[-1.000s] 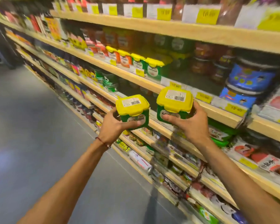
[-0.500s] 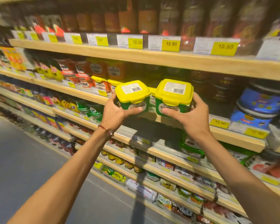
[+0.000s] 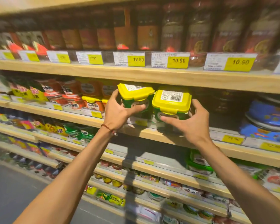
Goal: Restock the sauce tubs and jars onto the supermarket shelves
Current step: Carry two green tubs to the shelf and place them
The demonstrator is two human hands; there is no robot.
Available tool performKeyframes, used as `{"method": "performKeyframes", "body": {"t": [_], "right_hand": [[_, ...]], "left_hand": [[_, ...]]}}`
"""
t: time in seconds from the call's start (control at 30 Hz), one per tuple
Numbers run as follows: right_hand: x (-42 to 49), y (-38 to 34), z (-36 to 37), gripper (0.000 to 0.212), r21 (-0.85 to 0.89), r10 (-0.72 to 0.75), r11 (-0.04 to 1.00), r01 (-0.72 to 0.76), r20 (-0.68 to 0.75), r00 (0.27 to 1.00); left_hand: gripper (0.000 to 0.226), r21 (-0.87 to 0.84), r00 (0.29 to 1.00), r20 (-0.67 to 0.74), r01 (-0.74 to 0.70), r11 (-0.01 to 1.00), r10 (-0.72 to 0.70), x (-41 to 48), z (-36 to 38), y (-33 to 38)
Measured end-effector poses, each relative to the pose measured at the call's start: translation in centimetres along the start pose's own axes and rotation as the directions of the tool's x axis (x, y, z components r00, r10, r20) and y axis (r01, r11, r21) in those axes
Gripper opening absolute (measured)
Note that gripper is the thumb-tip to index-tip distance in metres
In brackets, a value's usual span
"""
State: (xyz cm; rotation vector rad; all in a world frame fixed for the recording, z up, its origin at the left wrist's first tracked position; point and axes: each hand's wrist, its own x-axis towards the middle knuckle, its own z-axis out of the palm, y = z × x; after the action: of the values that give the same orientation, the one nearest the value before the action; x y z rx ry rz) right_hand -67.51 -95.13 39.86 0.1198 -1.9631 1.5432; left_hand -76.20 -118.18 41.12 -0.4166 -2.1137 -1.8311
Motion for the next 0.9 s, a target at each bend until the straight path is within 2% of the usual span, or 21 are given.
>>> {"method": "performKeyframes", "body": {"t": [0.07,0.17,0.23,0.6,0.9], "right_hand": [[0.1,0.1,0.6,0.071,0.003,0.016,1.000,-0.016,-0.036,0.999],[0.3,0.3,1.3,0.067,0.030,0.053,0.998,-0.051,-0.092,0.994],[0.5,0.3,1.5,0.064,0.020,0.054,0.998,-0.052,-0.117,0.992],[-0.5,0.1,2.2,0.065,0.027,0.028,0.999,-0.023,-0.206,0.978],[-1.7,-1.0,2.3,0.068,0.010,-0.012,1.000,0.015,-0.226,0.974]], "left_hand": [[0.097,0.006,0.999,0.029,0.030,1.000,-0.030,1.2,0.1,-0.3],[0.127,0.043,0.993,0.051,0.101,0.994,-0.103,2.7,0.0,-1.1],[0.135,0.082,0.991,0.076,0.108,0.991,-0.115,3.0,-0.1,-1.4],[0.123,0.247,0.999,-0.040,0.044,0.968,-0.035,2.3,0.4,-2.1],[0.122,0.069,0.981,-0.161,0.120,0.990,-0.107,2.4,0.7,-1.5]]}}
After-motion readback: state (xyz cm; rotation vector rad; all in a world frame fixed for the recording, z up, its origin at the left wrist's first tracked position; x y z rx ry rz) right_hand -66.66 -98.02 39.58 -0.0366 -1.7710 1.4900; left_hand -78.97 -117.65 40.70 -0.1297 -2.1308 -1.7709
